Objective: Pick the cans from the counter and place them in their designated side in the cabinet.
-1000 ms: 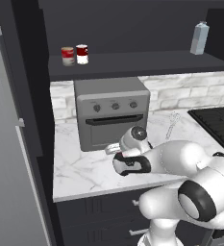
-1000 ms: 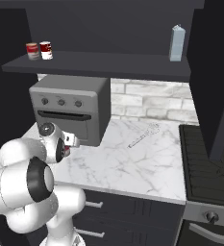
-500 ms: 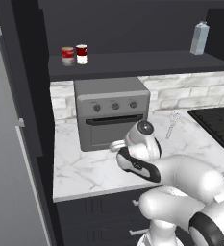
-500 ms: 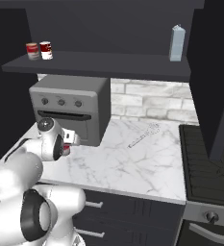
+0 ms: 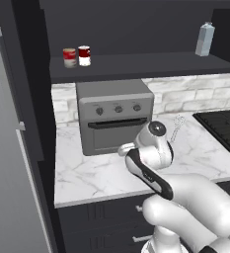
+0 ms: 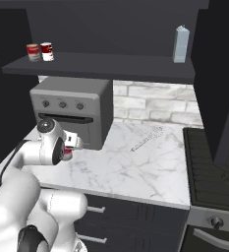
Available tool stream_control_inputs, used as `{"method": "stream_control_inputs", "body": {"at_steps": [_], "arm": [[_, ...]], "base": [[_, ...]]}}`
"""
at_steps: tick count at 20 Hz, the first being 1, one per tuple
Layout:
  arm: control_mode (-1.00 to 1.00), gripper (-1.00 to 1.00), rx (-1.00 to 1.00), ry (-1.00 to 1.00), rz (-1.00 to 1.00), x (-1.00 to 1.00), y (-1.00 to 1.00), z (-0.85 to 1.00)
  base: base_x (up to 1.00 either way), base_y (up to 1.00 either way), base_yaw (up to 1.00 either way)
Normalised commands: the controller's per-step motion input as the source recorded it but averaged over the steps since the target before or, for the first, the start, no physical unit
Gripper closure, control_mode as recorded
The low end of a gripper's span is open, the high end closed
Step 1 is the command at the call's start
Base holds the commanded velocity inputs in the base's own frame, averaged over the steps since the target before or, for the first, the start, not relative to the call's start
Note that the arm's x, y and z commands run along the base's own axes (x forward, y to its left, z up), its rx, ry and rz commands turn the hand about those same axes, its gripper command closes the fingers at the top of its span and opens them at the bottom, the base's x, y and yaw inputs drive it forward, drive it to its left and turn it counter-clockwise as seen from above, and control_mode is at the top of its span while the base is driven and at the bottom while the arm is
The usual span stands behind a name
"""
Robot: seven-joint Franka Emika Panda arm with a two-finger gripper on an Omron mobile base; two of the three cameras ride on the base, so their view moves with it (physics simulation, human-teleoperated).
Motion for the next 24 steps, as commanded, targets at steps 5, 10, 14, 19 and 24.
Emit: {"method": "stream_control_inputs", "body": {"at_steps": [5,10,14,19,24], "arm": [[-1.00,1.00,0.00,0.00,0.00,-0.19,-0.16,0.12],[-1.00,1.00,0.00,0.00,0.00,-0.24,-0.12,0.12],[-1.00,1.00,0.00,0.00,0.00,-0.30,-0.07,0.14],[-1.00,1.00,0.00,0.00,0.00,-0.29,-0.06,0.16],[-1.00,1.00,0.00,0.00,0.00,-0.19,-0.10,0.20]], "base": [[0.00,0.00,0.00],[0.00,0.00,0.00],[0.00,0.00,0.00],[0.00,0.00,0.00],[0.00,0.00,0.00]]}}
